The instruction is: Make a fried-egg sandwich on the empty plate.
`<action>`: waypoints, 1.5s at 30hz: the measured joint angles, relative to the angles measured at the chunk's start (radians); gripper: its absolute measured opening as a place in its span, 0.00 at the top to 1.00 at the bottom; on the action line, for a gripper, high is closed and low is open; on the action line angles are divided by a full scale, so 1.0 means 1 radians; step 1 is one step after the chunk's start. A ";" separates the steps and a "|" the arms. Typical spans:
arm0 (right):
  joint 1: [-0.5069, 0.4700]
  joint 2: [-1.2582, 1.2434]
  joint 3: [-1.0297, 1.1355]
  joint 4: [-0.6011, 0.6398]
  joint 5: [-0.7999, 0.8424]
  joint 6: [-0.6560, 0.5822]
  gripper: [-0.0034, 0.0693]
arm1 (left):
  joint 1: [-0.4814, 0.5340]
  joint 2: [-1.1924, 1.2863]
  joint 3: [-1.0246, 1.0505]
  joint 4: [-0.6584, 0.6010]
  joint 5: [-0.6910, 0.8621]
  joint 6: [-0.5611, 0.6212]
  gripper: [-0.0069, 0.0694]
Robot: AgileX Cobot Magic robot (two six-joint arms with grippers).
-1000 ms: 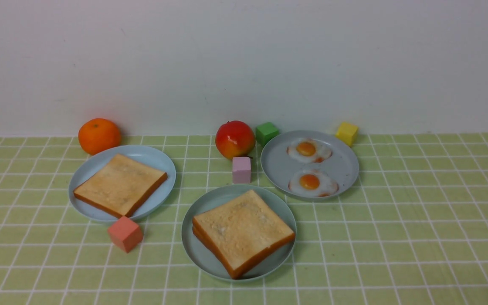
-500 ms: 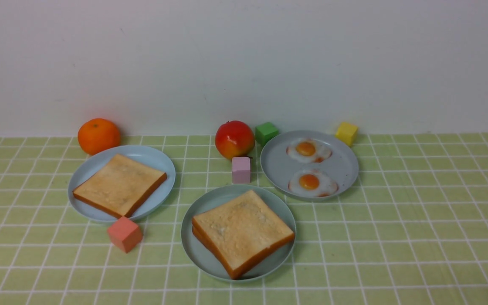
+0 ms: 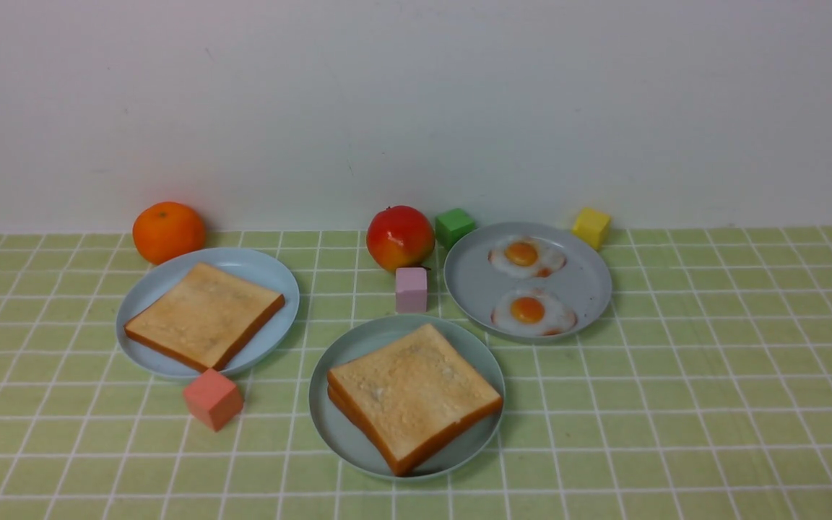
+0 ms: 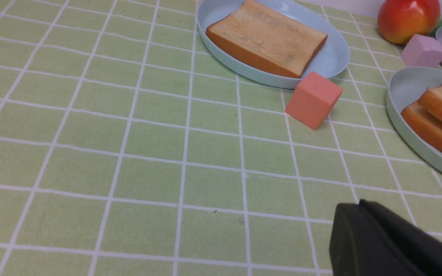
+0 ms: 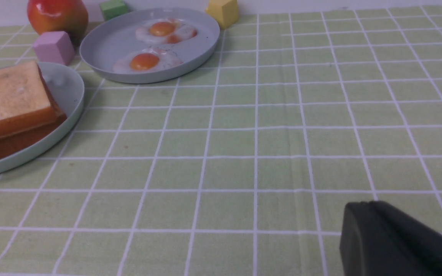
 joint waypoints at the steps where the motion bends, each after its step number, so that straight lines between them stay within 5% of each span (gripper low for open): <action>1: 0.000 0.000 0.000 0.000 0.000 0.000 0.93 | 0.000 0.000 0.000 0.000 0.000 0.000 0.93; 45: 0.000 0.000 0.000 0.000 0.000 0.000 0.85 | 0.000 0.000 0.000 0.000 -0.001 -0.001 0.91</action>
